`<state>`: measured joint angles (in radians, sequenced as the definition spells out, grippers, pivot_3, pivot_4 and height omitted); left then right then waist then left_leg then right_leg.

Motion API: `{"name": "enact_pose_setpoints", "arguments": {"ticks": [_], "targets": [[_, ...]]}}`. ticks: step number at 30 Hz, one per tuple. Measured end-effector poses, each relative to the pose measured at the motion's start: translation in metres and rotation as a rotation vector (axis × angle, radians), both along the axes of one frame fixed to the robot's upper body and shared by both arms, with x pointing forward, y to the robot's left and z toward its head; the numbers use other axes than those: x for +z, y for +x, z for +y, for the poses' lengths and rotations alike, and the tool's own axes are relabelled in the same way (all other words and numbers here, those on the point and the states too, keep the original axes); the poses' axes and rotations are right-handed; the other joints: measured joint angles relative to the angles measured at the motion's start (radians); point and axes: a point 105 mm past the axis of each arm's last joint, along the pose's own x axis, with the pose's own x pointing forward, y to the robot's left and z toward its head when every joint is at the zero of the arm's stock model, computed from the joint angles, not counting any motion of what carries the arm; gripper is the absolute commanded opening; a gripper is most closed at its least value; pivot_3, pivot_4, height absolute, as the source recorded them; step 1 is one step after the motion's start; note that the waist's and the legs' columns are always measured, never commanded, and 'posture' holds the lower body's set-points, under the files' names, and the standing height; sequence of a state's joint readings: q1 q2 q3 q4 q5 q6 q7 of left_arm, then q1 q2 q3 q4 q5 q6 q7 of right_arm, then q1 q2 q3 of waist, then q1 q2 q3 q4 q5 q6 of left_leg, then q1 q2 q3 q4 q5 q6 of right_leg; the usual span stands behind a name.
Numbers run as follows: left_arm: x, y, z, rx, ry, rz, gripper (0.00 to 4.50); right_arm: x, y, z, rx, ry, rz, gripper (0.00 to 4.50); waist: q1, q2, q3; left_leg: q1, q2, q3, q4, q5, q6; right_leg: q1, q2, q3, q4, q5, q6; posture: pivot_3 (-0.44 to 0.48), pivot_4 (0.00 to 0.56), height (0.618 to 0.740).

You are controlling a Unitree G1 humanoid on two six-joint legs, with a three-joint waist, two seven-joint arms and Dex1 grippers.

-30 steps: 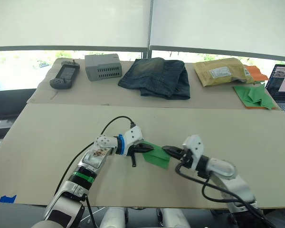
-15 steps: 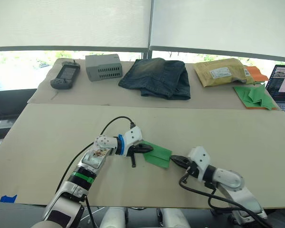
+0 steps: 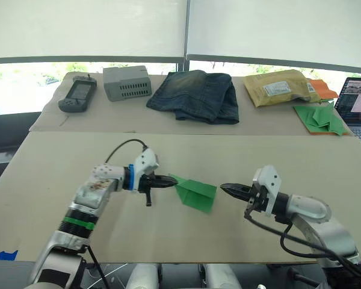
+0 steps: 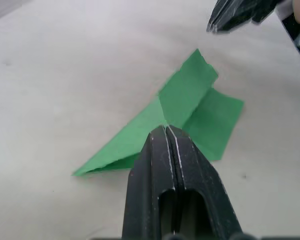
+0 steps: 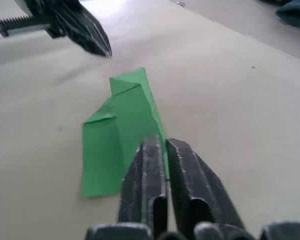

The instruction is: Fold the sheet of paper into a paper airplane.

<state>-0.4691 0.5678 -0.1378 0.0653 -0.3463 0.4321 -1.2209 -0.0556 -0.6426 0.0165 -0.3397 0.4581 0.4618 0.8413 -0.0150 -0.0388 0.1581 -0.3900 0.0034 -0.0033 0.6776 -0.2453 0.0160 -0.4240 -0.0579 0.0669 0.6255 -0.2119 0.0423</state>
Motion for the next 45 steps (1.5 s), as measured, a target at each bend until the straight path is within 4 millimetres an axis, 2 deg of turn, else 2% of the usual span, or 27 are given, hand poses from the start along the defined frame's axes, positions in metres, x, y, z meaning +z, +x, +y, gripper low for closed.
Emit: {"name": "enact_pose_setpoints", "arguments": {"ticks": [2,7,8,12,16,20,24,31,38,45], "targets": [[0.004,-0.003,0.006,0.009,0.006,0.012,1.15,0.0,0.001,0.002,-0.002,0.015,0.036,1.97,0.002,0.0,0.001,0.0,0.0,0.0,0.0,0.0,0.0,0.0,0.0,0.0,0.0,0.0,0.0,0.0,0.15,0.728],[-0.001,-0.01,0.023,0.068,0.038,0.062,2.83,0.004,0.01,0.005,-0.043,0.083,0.105,3.66,0.0,0.0,0.002,0.0,0.0,0.0,0.0,0.0,0.0,0.0,-0.001,0.0,-0.001,0.0,0.0,0.0,0.15,0.728],[-0.005,-0.012,0.027,0.086,0.052,0.066,3.12,0.005,0.011,0.004,-0.053,0.105,0.136,3.67,0.0,0.001,0.002,0.0,0.0,-0.001,0.0,0.0,0.0,0.0,-0.001,0.0,-0.001,0.0,0.0,0.0,0.15,0.728],[-0.015,-0.014,0.035,0.135,0.072,0.078,3.12,-0.001,0.013,0.001,-0.095,0.162,0.247,3.67,0.002,0.0,0.003,0.0,0.0,-0.001,0.0,0.0,0.0,0.0,-0.001,0.0,0.0,0.0,0.0,0.0,0.15,0.728],[-0.012,-0.014,0.032,0.14,0.073,0.054,3.12,-0.013,0.01,0.003,-0.091,0.225,0.368,3.67,0.002,0.0,0.004,-0.001,0.0,-0.001,0.0,0.0,0.0,0.0,-0.001,0.0,-0.001,0.0,0.0,0.0,0.15,0.728],[-0.012,-0.013,0.032,0.153,0.069,0.05,3.12,-0.02,0.014,0.0,-0.104,0.23,0.406,3.67,-0.001,0.001,0.005,0.0,0.0,0.001,0.0,0.0,0.0,-0.001,-0.001,0.0,-0.001,0.0,0.0,0.0,0.15,0.728],[-0.015,-0.016,0.032,0.153,0.063,0.062,3.2,-0.018,0.015,0.004,-0.065,0.237,0.412,2.54,-0.006,0.001,0.005,0.0,0.001,0.001,0.0,0.0,0.0,-0.001,0.0,0.0,0.0,0.0,0.0,0.0,0.15,0.728],[-0.016,-0.016,0.034,0.162,0.065,0.061,3.2,-0.019,0.012,0.015,0.043,0.217,0.412,0.07,-0.004,0.001,0.006,0.0,0.0,0.002,0.0,0.0,0.0,-0.001,0.0,0.0,0.0,0.001,0.0,0.0,0.15,0.728],[-0.014,-0.016,0.039,0.181,0.056,0.046,3.2,-0.006,0.018,0.022,0.11,0.193,0.357,0.02,-0.009,0.002,0.007,0.0,0.001,0.002,0.0,0.0,0.0,-0.001,0.0,0.0,0.0,0.001,0.0,0.0,0.15,0.728],[-0.012,-0.017,0.044,0.203,0.04,0.052,3.2,0.049,0.046,0.03,0.158,0.137,0.085,0.02,-0.009,0.003,0.011,-0.001,0.001,0.002,0.0,0.0,0.0,-0.002,0.0,0.0,0.0,0.001,-0.001,0.0,0.15,0.728]]}}
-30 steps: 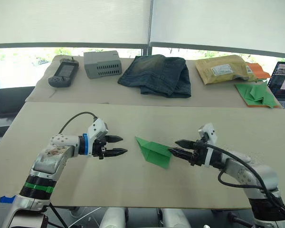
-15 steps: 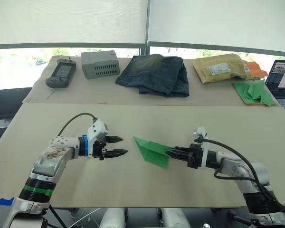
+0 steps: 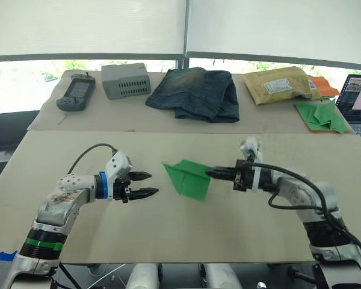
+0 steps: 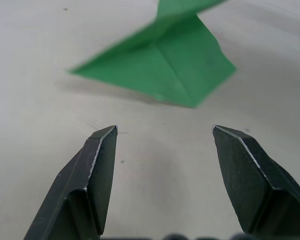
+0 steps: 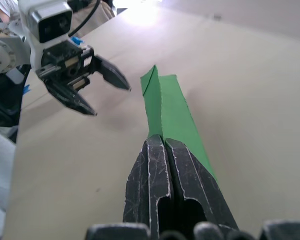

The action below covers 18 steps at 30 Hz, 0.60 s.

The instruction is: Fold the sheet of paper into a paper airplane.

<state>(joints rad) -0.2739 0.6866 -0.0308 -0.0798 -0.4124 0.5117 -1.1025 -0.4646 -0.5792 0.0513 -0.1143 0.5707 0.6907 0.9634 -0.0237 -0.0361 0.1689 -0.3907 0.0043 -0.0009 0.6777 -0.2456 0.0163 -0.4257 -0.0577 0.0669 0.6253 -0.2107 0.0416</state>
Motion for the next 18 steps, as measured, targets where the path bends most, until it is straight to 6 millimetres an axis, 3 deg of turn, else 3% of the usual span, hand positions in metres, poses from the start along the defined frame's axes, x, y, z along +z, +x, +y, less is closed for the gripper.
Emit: {"name": "enact_pose_setpoints", "arguments": {"ticks": [5,8,13,16,18], "targets": [[0.003,0.002,0.003,0.017,-0.004,-0.011,3.2,0.051,0.02,-0.004,-0.025,-0.102,-0.398,0.02,0.003,0.0,0.001,-0.001,-0.001,0.0,0.0,0.0,0.0,-0.001,-0.001,0.0,0.0,0.001,-0.001,0.0,0.15,0.728],[0.002,0.002,0.003,0.021,-0.003,-0.01,3.2,0.055,0.028,-0.002,0.003,-0.279,-0.734,0.02,0.003,0.0,0.001,-0.001,-0.002,0.001,-0.001,0.0,0.0,-0.001,-0.001,0.0,-0.001,0.001,-0.002,0.0,0.15,0.728],[0.003,0.003,0.006,0.028,0.004,0.003,3.2,0.032,0.004,0.005,0.136,-0.471,-1.318,0.02,0.005,0.0,0.001,-0.002,-0.003,0.001,-0.002,0.0,0.0,-0.002,-0.002,0.0,0.0,0.003,-0.005,0.0,0.15,0.728],[0.004,0.003,0.008,0.038,0.0,0.014,3.2,-0.003,-0.019,0.003,0.245,-0.526,-1.523,0.02,0.005,0.0,0.001,-0.001,-0.004,0.001,-0.001,-0.001,0.0,-0.002,-0.003,0.001,0.001,0.003,-0.005,0.0,0.15,0.728],[0.004,0.003,0.009,0.04,0.001,0.017,3.2,-0.03,-0.029,0.001,0.309,-0.542,-1.558,0.02,0.003,0.0,0.001,-0.001,-0.004,0.002,-0.001,0.0,-0.001,-0.002,-0.003,0.002,0.001,0.003,-0.006,0.0,0.15,0.728]]}}
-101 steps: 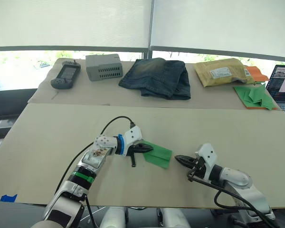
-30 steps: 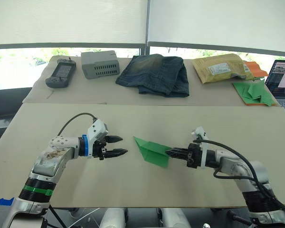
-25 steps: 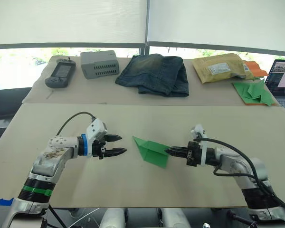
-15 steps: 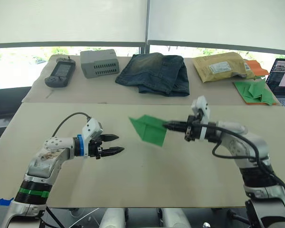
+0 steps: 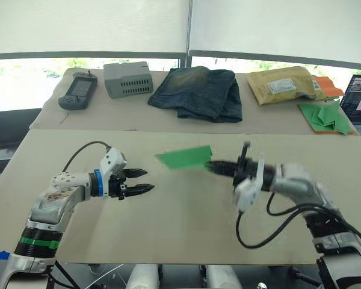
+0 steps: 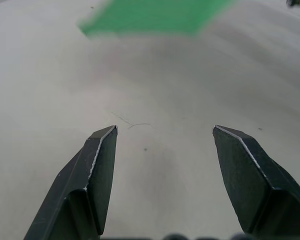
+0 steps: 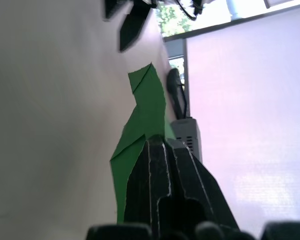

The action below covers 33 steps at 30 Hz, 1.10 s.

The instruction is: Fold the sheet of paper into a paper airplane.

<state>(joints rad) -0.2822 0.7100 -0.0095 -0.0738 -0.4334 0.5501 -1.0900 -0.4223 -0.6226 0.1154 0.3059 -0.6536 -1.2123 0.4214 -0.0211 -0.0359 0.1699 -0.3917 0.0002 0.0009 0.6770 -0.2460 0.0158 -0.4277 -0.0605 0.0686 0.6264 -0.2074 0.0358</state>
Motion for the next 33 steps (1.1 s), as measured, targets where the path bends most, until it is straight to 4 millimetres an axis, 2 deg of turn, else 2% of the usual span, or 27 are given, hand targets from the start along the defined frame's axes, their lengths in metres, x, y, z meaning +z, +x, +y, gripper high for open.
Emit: {"name": "enact_pose_setpoints", "arguments": {"ticks": [2,5,12,13,17,18,19,24,27,30,33], "targets": [[0.0,0.0,0.0,-0.001,0.001,0.001,3.2,-0.02,-0.004,-0.002,0.011,-0.033,-0.004,0.02,-0.005,0.0,0.0,0.001,0.0,0.0,0.001,0.001,-0.001,0.0,0.0,0.001,0.002,0.0,-0.001,0.0,0.15,0.728],[0.0,0.0,-0.001,-0.004,0.001,0.002,3.2,-0.036,-0.005,-0.006,0.012,-0.049,-0.014,0.02,-0.018,0.0,0.0,0.004,-0.001,0.0,0.001,0.001,-0.001,0.002,0.001,0.001,0.003,0.0,-0.002,0.0,0.15,0.728],[0.002,0.0,-0.001,-0.005,0.012,0.009,3.2,-0.04,-0.006,-0.013,0.016,0.018,-0.037,0.02,-0.024,-0.005,-0.003,0.008,-0.001,-0.001,0.0,0.001,-0.001,0.008,0.001,0.001,0.003,-0.003,0.0,0.0,0.15,0.728],[0.002,0.0,-0.001,-0.008,0.012,0.007,3.2,-0.041,-0.006,-0.015,0.014,0.019,-0.032,0.61,-0.021,-0.006,-0.003,0.008,-0.001,-0.001,0.001,0.001,-0.001,0.008,0.001,0.0,0.002,-0.003,0.0,0.0,0.15,0.728],[0.002,-0.001,-0.003,-0.01,0.015,0.014,3.2,-0.049,-0.008,-0.024,-0.012,-0.011,0.007,1.93,-0.015,-0.006,-0.003,0.006,-0.002,-0.001,0.001,0.001,-0.001,0.008,-0.001,0.001,0.001,-0.003,0.0,0.0,0.15,0.728],[0.002,-0.002,-0.003,-0.01,0.015,0.016,3.2,-0.052,-0.01,-0.029,-0.02,-0.036,0.017,2.07,-0.015,-0.006,-0.003,0.006,-0.002,-0.001,0.001,0.001,0.0,0.007,-0.001,0.001,0.001,-0.002,-0.001,0.0,0.15,0.728],[0.002,-0.002,-0.003,-0.011,0.015,0.017,3.2,-0.054,-0.011,-0.034,-0.028,-0.055,0.025,2.62,-0.015,-0.006,-0.003,0.005,-0.002,-0.001,0.001,0.0,0.0,0.007,-0.001,0.001,0.001,-0.002,0.0,0.0,0.15,0.728],[0.001,-0.003,-0.005,-0.02,0.008,0.035,3.2,-0.038,-0.016,-0.055,-0.055,-0.085,0.008,4.37,-0.022,-0.006,-0.003,0.006,-0.001,-0.002,0.001,0.0,0.001,0.006,0.0,0.002,0.001,-0.002,-0.001,0.0,0.15,0.728],[0.003,-0.006,-0.009,-0.043,-0.017,0.047,3.2,-0.029,-0.013,-0.066,-0.098,-0.107,-0.003,4.44,-0.023,-0.006,-0.003,0.006,-0.001,-0.001,0.001,0.0,0.001,0.006,0.0,0.002,0.002,-0.003,0.001,0.0,0.15,0.728],[0.011,-0.014,-0.022,-0.098,-0.074,0.072,3.2,-0.01,-0.002,-0.071,-0.171,-0.048,-0.015,4.44,-0.027,-0.006,-0.003,0.007,0.0,-0.001,0.001,0.0,0.001,0.006,0.001,0.003,0.002,-0.003,0.001,0.0,0.15,0.728],[0.018,-0.023,-0.031,-0.146,-0.115,0.102,2.37,0.009,0.007,-0.068,-0.214,0.005,-0.022,4.5,-0.03,-0.006,-0.003,0.007,0.001,-0.002,0.001,0.0,0.002,0.006,0.001,0.003,0.003,-0.003,0.001,0.0,0.15,0.728]]}}
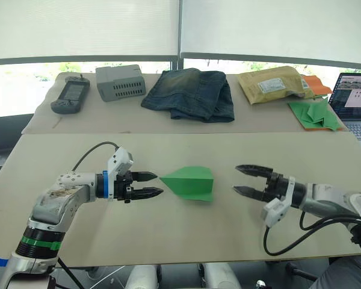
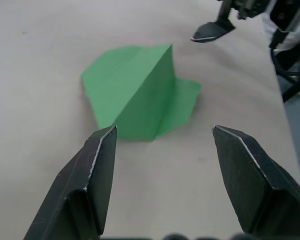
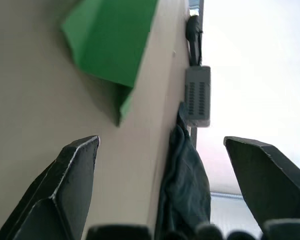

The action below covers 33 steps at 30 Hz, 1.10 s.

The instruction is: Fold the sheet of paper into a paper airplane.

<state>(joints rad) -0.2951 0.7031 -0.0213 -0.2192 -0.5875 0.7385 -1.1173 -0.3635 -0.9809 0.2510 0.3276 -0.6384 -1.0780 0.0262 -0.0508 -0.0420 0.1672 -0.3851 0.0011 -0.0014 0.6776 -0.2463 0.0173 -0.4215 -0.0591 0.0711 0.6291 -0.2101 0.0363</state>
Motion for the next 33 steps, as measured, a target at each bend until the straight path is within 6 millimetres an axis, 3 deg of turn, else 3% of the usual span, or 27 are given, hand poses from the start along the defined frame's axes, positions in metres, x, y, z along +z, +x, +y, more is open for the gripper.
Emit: {"name": "enact_pose_setpoints", "arguments": {"ticks": [3,7,10,15,19,29,33], "targets": [[0.011,-0.017,-0.016,-0.094,-0.045,0.028,1.33,0.02,0.011,0.005,-0.049,0.054,-0.016,4.5,0.003,0.0,0.0,0.0,0.0,-0.002,0.0,0.0,0.0,0.0,0.0,0.0,0.0,0.0,0.0,0.0,0.15,0.728],[0.006,-0.019,-0.03,-0.1,-0.046,0.028,0.03,0.023,0.018,0.005,-0.105,0.077,0.051,4.5,0.011,0.001,0.001,0.0,-0.001,-0.001,0.001,0.0,0.0,0.001,-0.001,0.0,0.0,0.001,0.0,0.0,0.15,0.728],[-0.02,-0.014,-0.052,-0.075,-0.005,0.043,0.03,0.025,0.021,0.009,-0.13,0.122,0.149,4.5,0.014,0.001,0.001,-0.001,-0.002,-0.001,0.002,0.0,0.0,0.002,-0.001,0.0,-0.001,0.002,0.0,0.0,0.15,0.728],[-0.043,0.003,-0.061,0.011,0.031,0.035,0.03,0.017,0.027,0.027,-0.158,0.213,0.358,4.5,0.006,0.001,0.001,-0.001,-0.001,-0.002,0.001,0.0,0.0,0.0,0.0,0.0,0.0,0.002,-0.001,0.0,0.15,0.728],[-0.05,0.004,-0.065,0.016,0.046,0.029,0.0,0.013,0.035,0.04,-0.174,0.276,0.53,3.42,0.008,0.001,0.001,-0.001,-0.001,-0.004,0.001,0.0,0.0,0.0,0.0,0.0,0.0,0.003,-0.001,0.0,0.15,0.728],[-0.062,0.005,-0.071,0.02,0.121,-0.027,0.0,0.011,0.045,0.062,-0.175,0.314,0.813,0.01,0.019,0.002,0.001,-0.001,-0.001,-0.005,0.002,0.0,0.0,0.0,-0.001,-0.001,0.0,0.003,-0.001,0.0,0.15,0.728],[-0.062,0.006,-0.073,0.024,0.121,-0.036,0.0,-0.004,0.044,0.065,-0.205,0.281,0.943,0.01,0.022,0.002,0.001,-0.001,-0.001,-0.005,0.002,0.0,0.0,0.0,-0.001,-0.001,0.0,0.003,-0.001,0.0,0.15,0.728]]}}
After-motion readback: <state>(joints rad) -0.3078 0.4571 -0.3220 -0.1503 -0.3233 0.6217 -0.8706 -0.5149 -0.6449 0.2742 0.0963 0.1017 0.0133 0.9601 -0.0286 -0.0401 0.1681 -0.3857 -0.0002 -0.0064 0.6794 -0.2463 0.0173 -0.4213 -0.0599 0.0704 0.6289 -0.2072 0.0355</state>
